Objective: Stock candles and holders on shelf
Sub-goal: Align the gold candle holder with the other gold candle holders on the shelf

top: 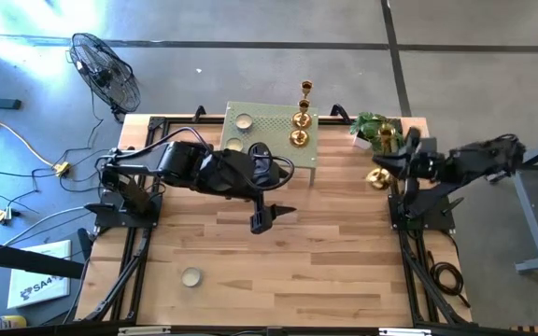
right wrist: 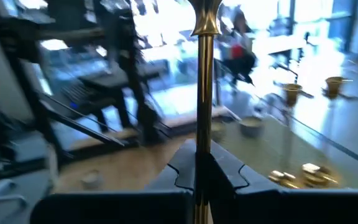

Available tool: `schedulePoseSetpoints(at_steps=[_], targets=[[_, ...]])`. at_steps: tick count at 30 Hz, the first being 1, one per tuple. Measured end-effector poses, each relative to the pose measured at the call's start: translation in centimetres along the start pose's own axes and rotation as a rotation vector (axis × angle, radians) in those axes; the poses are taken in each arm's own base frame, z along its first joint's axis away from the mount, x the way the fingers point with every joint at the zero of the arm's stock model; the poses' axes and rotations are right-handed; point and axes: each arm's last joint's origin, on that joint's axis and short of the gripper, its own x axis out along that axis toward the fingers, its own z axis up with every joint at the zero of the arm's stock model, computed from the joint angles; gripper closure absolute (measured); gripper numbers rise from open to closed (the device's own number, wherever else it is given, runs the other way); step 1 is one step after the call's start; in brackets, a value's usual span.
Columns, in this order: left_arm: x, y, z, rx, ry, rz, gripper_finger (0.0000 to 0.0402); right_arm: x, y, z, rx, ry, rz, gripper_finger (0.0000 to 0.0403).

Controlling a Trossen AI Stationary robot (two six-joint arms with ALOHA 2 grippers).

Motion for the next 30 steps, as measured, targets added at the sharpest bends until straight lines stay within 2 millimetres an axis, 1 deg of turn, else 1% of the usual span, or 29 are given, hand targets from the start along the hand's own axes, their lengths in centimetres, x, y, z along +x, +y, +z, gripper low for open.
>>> schedulePoseSetpoints(at_steps=[3, 5, 7, 9, 12, 15, 19, 26, 30], targets=[[0.0, 0.0, 0.0, 0.000, 0.001, 0.000, 0.0034, 1.1, 0.4, -3.2, -0.014, -0.090, 0.082, 0.0397], [0.0, 0.0, 0.0, 0.000, 0.000, 0.000, 0.0034, 2.0, 0.7, -5.2, -0.042, -0.145, 0.108, 0.0397], [0.0, 0.0, 0.0, 0.000, -0.001, 0.002, 0.0034, 2.7, 0.6, -6.8, -0.065, -0.185, 0.088, 0.0397], [0.0, 0.0, 0.0, -0.001, -0.005, 0.002, 0.0034, 3.5, 0.3, -8.4, -0.097, -0.186, 0.048, 0.0397], [0.0, 0.0, 0.0, -0.001, -0.005, 0.002, 0.0034, 4.6, -0.3, -10.1, -0.108, -0.178, 0.020, 0.0397], [0.0, 0.0, 0.0, -0.001, -0.003, -0.007, 0.0034, 5.7, -1.2, -11.2, -0.114, -0.180, 0.036, 0.0397], [0.0, -0.1, 0.0, -0.001, -0.001, -0.016, 0.0034, 7.5, -2.5, -11.9, -0.111, -0.180, 0.057, 0.0397], [0.1, -0.1, 0.0, -0.001, 0.001, -0.016, 0.0034, 10.4, -5.3, -11.8, -0.145, -0.216, 0.109, 0.0397], [0.1, -0.1, 0.0, 0.000, 0.004, -0.017, 0.0034, 12.0, -7.1, -12.4, -0.134, -0.189, 0.109, 0.0397]])
